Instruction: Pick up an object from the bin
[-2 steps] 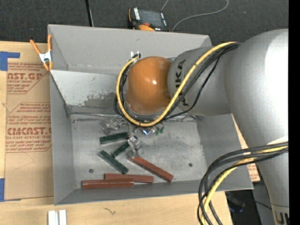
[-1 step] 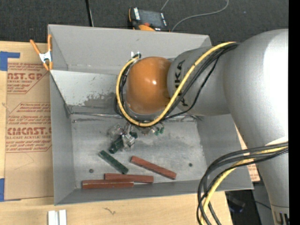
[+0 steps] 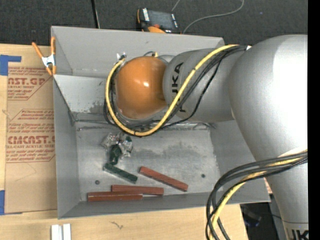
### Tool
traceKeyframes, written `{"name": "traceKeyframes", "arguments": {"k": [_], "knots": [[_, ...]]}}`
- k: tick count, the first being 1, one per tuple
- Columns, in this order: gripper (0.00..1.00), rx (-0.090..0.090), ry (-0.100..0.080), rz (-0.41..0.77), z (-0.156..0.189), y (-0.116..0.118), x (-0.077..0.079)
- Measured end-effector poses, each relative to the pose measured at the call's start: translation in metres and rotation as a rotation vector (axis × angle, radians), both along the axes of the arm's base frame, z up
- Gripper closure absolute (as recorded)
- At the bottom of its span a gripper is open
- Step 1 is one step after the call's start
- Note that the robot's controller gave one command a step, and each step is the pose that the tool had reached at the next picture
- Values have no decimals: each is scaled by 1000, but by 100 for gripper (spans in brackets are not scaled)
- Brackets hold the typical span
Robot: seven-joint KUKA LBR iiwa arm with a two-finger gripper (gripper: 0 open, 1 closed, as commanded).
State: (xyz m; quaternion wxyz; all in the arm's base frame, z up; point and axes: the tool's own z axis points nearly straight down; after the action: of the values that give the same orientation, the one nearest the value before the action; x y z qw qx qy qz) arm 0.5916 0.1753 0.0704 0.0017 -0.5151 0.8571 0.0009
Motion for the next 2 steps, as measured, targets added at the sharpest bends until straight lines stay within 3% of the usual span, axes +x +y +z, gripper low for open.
{"name": "traceKeyframes", "arguments": {"k": [1, 2], "knots": [[0, 1, 1, -2, 0, 0, 0], [100, 1, 1, -2, 0, 0, 0]]}}
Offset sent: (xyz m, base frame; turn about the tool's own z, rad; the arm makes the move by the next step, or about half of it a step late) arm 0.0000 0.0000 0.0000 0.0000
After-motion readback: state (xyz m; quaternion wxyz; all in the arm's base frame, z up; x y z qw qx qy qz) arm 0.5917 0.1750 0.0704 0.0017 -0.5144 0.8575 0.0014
